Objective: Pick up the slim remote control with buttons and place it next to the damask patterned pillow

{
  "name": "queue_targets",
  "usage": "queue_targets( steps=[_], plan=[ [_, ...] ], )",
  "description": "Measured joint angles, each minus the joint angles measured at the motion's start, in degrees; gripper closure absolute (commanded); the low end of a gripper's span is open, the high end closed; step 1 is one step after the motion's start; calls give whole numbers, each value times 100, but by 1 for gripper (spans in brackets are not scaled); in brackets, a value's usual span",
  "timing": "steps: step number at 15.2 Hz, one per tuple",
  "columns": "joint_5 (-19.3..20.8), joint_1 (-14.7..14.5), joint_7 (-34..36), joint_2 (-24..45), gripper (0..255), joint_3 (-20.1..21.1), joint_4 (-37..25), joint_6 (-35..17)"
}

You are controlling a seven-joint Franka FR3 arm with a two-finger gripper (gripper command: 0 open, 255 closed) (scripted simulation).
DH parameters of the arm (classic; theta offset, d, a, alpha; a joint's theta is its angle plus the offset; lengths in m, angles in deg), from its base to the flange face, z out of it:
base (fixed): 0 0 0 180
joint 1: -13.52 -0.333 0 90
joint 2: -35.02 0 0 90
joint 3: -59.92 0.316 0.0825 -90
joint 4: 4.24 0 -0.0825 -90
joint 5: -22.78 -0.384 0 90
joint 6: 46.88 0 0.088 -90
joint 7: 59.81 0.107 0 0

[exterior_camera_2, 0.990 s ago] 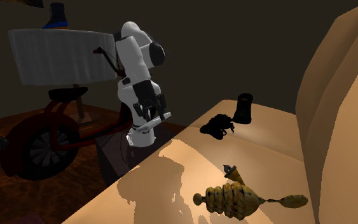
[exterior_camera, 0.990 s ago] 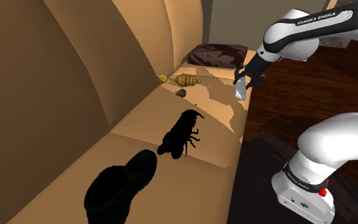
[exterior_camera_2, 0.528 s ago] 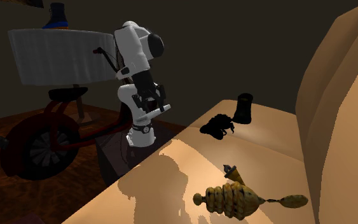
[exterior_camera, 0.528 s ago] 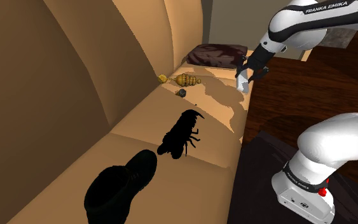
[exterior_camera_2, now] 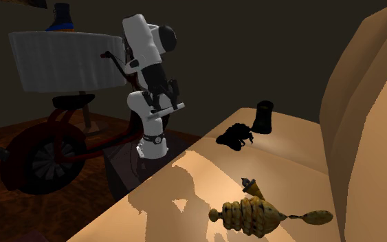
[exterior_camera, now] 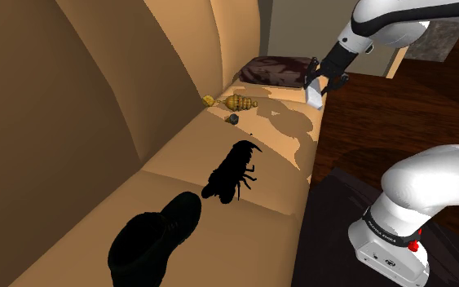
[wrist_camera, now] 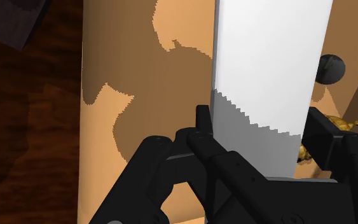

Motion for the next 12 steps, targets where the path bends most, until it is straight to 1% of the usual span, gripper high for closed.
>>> queue_targets(
  steps=[5,7,12],
  plan=[
    [-7,-18,-302,825,255,-281,-703,-47],
    [-49,-39,-521,1364,255,-471,-1153,-82],
    [-252,-98,-912,2498,255,-783,-2200,-47]
  ],
)
